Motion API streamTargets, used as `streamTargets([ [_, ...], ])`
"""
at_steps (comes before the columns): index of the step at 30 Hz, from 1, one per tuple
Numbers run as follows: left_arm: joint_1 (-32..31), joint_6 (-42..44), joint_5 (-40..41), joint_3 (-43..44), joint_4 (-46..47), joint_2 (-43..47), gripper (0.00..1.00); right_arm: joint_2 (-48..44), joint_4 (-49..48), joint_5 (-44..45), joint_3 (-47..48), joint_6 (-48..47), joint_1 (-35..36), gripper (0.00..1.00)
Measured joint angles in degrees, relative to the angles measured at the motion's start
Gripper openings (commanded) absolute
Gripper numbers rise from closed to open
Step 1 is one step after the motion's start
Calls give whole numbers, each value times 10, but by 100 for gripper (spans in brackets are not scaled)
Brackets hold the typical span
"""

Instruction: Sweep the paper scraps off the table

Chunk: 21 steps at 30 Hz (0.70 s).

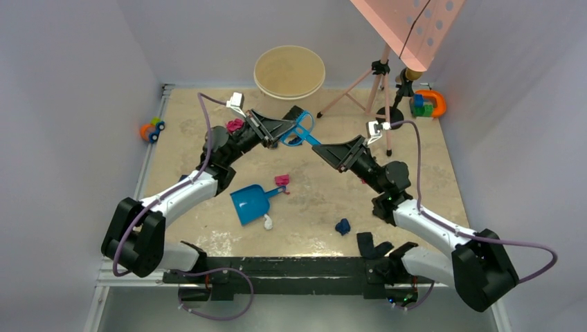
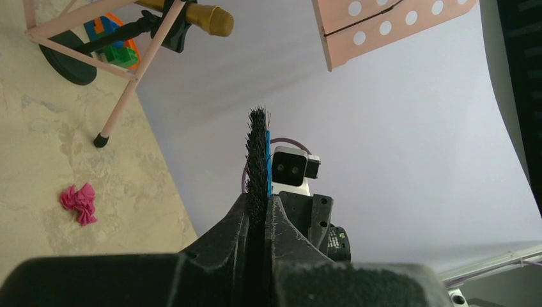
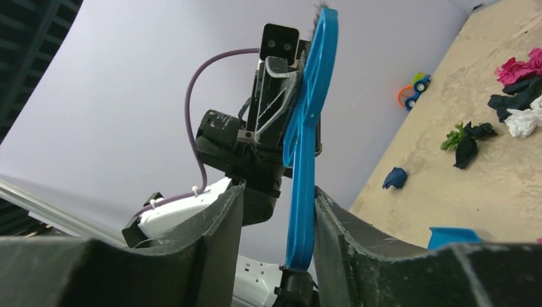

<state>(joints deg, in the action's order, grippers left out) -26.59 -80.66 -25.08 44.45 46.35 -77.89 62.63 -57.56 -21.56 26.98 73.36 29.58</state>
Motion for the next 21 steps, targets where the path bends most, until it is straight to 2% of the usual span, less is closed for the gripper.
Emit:
streamTargets([
  [4, -3, -2, 2, 0, 14, 0, 0, 11, -14, 6, 0, 6, 2, 36],
  [17, -6, -3, 4, -1, 39, 0, 0, 18, -42, 29, 0, 21, 5, 35],
  [19, -6, -3, 5, -3, 42, 0, 0, 17, -39, 32, 0, 21, 5, 28],
  [21, -6, -3, 4, -3, 43, 0, 0, 12, -31, 39, 0, 19, 5, 14],
])
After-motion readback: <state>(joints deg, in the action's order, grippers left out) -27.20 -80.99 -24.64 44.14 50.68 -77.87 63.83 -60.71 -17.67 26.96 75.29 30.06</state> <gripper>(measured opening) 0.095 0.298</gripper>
